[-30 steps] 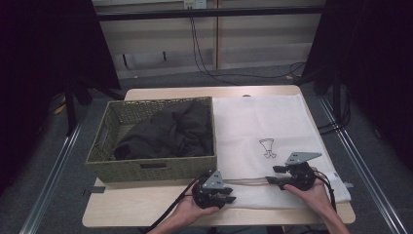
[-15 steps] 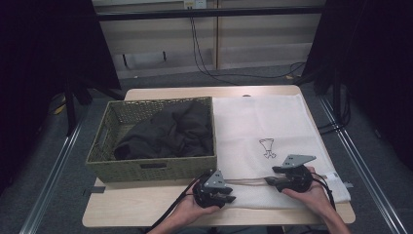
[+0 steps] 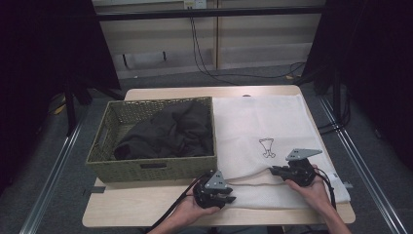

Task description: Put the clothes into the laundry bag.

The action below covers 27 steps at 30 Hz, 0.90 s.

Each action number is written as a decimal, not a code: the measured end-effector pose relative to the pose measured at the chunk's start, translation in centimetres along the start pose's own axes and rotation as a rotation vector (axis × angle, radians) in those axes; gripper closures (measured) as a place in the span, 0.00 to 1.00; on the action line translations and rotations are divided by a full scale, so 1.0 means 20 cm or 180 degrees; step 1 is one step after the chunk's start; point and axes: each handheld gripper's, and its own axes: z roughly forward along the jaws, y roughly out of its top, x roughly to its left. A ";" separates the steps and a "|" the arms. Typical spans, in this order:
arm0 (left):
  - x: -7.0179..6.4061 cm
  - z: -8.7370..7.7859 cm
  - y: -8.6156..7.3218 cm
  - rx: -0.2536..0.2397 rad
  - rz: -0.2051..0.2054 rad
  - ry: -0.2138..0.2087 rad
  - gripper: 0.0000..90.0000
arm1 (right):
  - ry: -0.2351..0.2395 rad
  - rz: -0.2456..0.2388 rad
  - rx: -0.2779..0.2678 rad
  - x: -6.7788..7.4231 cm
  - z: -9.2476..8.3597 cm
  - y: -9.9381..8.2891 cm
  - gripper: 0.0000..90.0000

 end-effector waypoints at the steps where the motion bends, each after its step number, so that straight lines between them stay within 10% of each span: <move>1: 0.00 0.00 0.00 -0.0011 -0.0005 0.0000 0.76 | -0.0014 0.0019 -0.0084 0.00 -0.02 0.01 0.97; 27: -0.02 0.02 0.00 -0.0058 0.0085 0.0072 0.75 | 0.0050 0.0059 -0.0819 0.03 -0.20 0.18 0.97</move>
